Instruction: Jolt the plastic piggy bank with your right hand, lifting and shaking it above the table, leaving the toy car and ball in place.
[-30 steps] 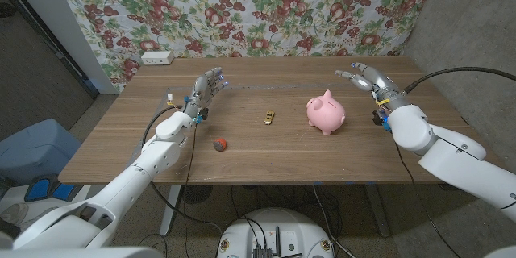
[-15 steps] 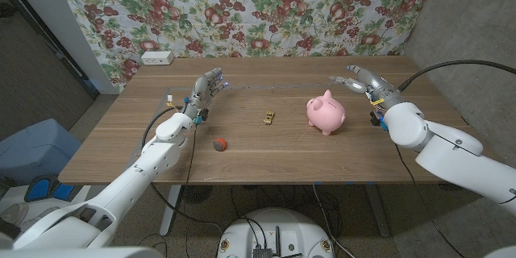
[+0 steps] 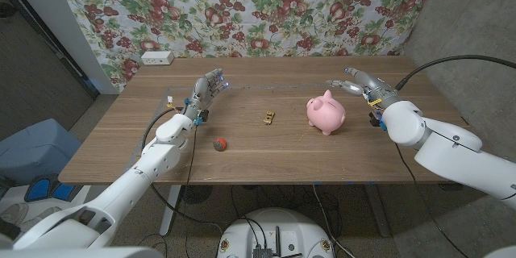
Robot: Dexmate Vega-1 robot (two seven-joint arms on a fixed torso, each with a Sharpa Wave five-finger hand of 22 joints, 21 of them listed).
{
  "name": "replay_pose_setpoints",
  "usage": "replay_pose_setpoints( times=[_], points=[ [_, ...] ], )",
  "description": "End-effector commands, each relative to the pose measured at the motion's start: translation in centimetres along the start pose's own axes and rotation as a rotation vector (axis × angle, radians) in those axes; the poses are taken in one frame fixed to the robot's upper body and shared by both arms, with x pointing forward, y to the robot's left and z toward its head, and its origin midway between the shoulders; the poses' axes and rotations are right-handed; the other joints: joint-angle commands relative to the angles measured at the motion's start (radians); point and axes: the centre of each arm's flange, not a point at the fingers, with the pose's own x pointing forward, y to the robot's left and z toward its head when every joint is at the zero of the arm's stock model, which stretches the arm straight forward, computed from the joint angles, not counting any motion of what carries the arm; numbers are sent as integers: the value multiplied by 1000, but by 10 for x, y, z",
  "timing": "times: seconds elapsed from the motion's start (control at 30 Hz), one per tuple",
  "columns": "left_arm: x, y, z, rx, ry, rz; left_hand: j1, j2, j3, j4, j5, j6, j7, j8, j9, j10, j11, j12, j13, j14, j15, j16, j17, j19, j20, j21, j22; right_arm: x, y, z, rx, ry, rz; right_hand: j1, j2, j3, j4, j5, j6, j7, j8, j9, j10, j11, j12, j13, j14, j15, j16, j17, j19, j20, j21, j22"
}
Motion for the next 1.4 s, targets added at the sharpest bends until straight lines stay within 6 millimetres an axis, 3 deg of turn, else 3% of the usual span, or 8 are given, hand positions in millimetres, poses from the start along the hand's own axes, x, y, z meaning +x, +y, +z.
replay_pose_setpoints(
  times=[0.03,0.43,0.93,1.1,1.13,1.23,1.4],
  points=[
    [-4,0,-2,-11,0,0,-7,28,9,0,6,7,-2,5,4,9,-3,4,4,10,-36,3,3,7,1,-1,1,-2,2,6,-53,27,47,14,-7,-3,1,11,-19,5,0,4,-13,-1,-3,5,-14,3,-4,0,-8,5,-8,2],
    [-6,-2,-4,-15,2,-12,-9,28,9,1,6,8,-2,5,4,12,-2,5,4,13,-35,4,4,9,2,-4,1,-5,6,12,-108,83,93,15,-33,-19,9,22,-24,20,9,5,-19,1,6,10,-24,4,-1,1,-16,24,-21,3],
    [-9,-2,-2,-14,-7,-11,-10,27,9,1,6,10,-2,5,4,13,-2,4,4,14,-36,3,4,12,3,-8,1,-3,11,16,-154,150,147,28,-64,-35,11,37,-12,16,18,7,-24,2,11,14,-43,10,-3,1,-26,40,-35,4],
    [-10,-2,-2,-14,-10,-9,-10,27,10,1,6,9,-2,5,4,14,-4,5,4,14,-35,3,4,12,3,-10,2,-3,14,16,-163,164,159,31,-70,-41,14,43,-14,18,18,7,-34,18,9,15,-49,17,-2,1,-27,41,-39,5],
    [-11,-2,-2,-15,-11,-9,-10,27,10,1,6,9,-2,5,4,14,-3,5,4,14,-36,3,4,12,3,-10,2,-3,14,16,-166,169,161,34,-73,-44,15,47,-12,25,20,7,-36,34,10,16,-48,25,-1,1,-24,42,-40,5],
    [-11,-1,-2,-15,-11,-8,-10,27,10,1,6,10,-2,5,4,14,-4,4,4,14,-35,3,4,12,3,-11,2,-1,16,16,-168,175,171,35,-78,-50,18,52,0,40,24,8,-38,45,11,16,-47,32,1,1,-23,41,-42,5],
    [-13,-1,-1,-13,-13,-8,-10,27,10,1,6,10,-1,5,4,13,-2,4,4,15,-34,3,4,13,3,-12,2,1,18,18,-181,204,183,35,-80,-56,22,57,-1,41,23,8,-45,43,10,17,-54,30,1,1,-25,37,-46,5]
  ],
)
